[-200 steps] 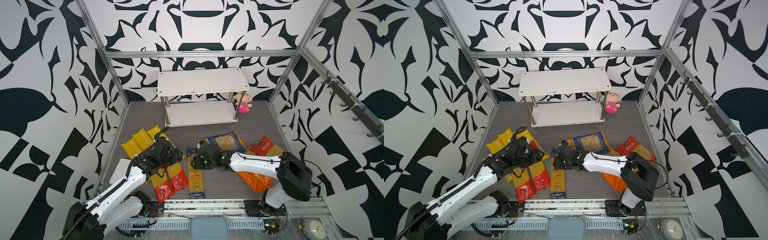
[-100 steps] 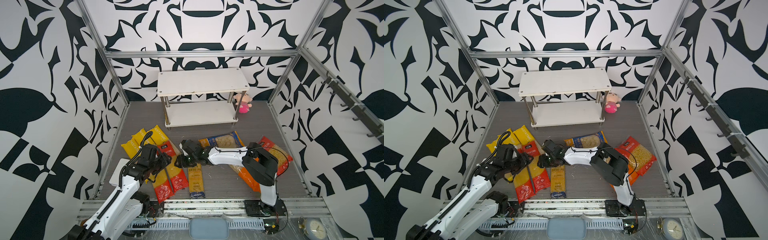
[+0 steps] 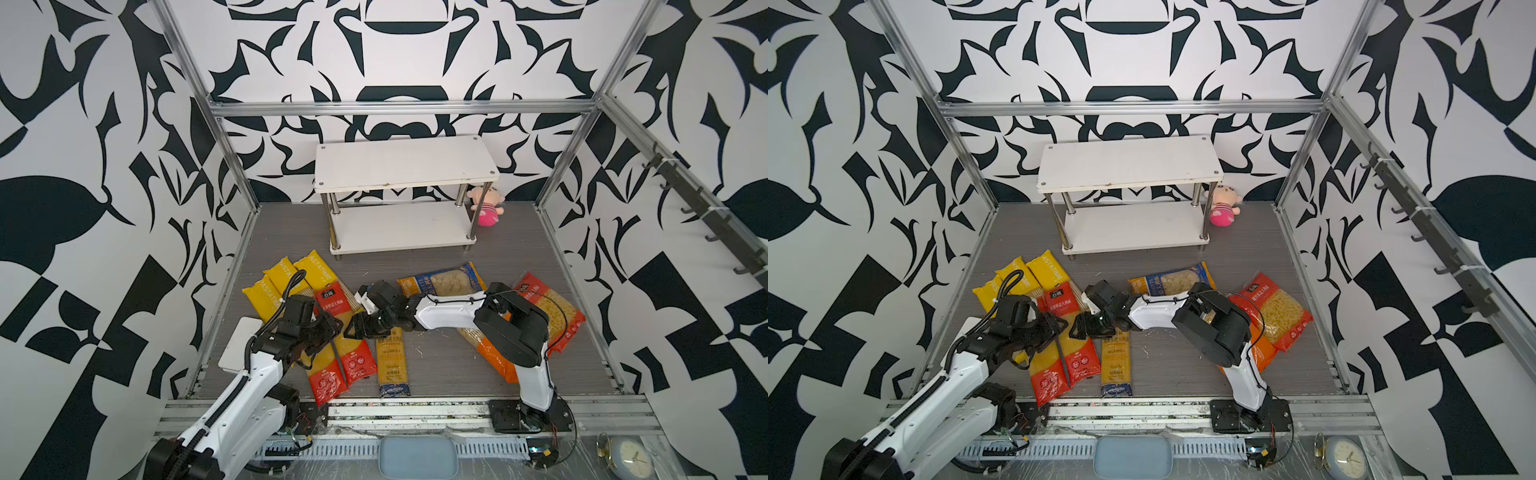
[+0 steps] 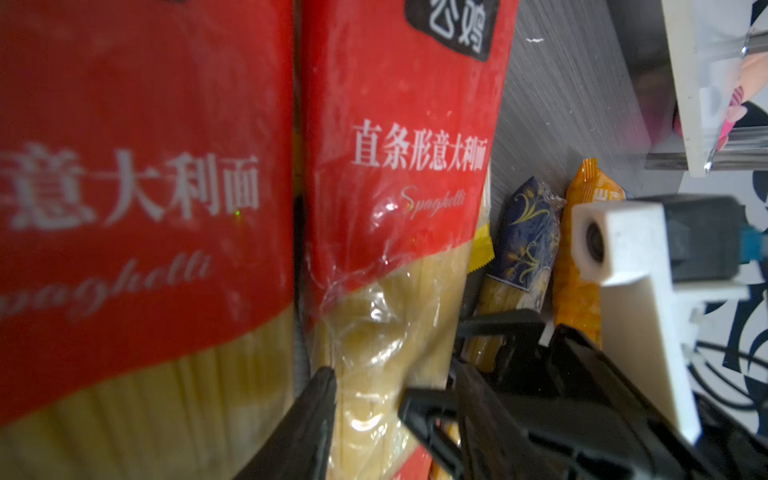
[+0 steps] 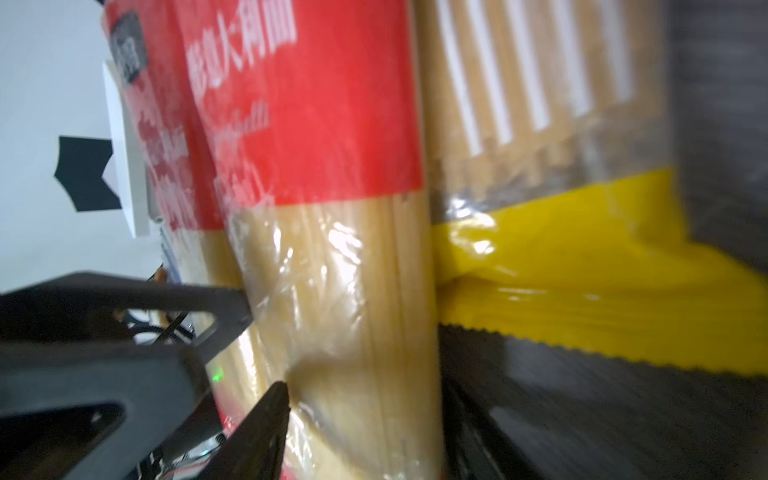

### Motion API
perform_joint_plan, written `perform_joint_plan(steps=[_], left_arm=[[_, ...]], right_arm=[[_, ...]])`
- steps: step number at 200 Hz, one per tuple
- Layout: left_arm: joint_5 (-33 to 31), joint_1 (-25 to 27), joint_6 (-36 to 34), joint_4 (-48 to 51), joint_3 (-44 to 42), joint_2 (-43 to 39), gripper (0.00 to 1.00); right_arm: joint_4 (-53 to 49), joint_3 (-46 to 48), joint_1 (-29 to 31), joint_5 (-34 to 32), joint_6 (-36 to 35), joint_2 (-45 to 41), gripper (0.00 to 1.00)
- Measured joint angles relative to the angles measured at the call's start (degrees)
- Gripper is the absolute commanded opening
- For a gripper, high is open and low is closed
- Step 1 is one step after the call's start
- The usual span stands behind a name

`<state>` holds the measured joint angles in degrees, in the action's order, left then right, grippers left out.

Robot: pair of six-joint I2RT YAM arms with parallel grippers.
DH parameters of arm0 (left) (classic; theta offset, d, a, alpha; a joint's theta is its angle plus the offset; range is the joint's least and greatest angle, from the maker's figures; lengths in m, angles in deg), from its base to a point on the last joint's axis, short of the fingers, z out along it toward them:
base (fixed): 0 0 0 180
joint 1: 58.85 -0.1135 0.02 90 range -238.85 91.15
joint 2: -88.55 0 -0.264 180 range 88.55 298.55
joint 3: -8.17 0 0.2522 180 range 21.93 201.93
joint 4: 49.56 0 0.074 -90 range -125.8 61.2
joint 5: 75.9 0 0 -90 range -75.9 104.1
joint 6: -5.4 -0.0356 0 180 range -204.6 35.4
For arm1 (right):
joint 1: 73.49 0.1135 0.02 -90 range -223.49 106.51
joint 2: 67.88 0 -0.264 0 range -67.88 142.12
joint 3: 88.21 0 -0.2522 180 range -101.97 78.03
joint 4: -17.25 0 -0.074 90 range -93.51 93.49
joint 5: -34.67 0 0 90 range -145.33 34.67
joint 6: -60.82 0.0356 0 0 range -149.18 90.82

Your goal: Place and organize the pasta boxes and bags onto the shelf

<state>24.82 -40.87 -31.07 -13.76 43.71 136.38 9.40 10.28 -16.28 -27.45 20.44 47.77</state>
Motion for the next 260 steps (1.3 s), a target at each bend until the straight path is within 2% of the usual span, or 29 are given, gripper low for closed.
perform_joint_plan(steps=[34,86,111,169,228,245,260], left_arm=[[0.8,-0.2,0.5,-2.9,-1.2,1.5,0.4],[2.4,-1.8,0.1,-1.7,-0.4,0.5,0.41],[4.0,-4.9,-1.8,1.5,4.7,-1.2,0.44],[11.3,-13.1,-5.7,4.8,14.5,-1.6,0.51],[23.2,-23.1,-6.1,4.8,16.2,-1.5,0.6],[26.6,-24.4,-4.5,2.4,15.9,-1.5,0.67],[29.4,-24.7,-2.4,-1.4,14.8,-1.5,0.78]], right_arm=[[4.4,0.4,-0.1,3.3,0.4,1.5,0.58],[12.6,4.1,-0.4,5.2,2.9,1.9,0.37],[17.0,6.3,-0.7,6.2,4.6,1.4,0.24],[24.0,10.1,-1.7,7.9,9.4,0.4,0.14],[18.7,13.1,-4.2,6.8,10.8,-9.0,0.09],[16.7,13.1,-5.0,6.3,10.4,-12.3,0.08],[14.2,13.1,-5.7,5.6,9.6,-15.3,0.07]])
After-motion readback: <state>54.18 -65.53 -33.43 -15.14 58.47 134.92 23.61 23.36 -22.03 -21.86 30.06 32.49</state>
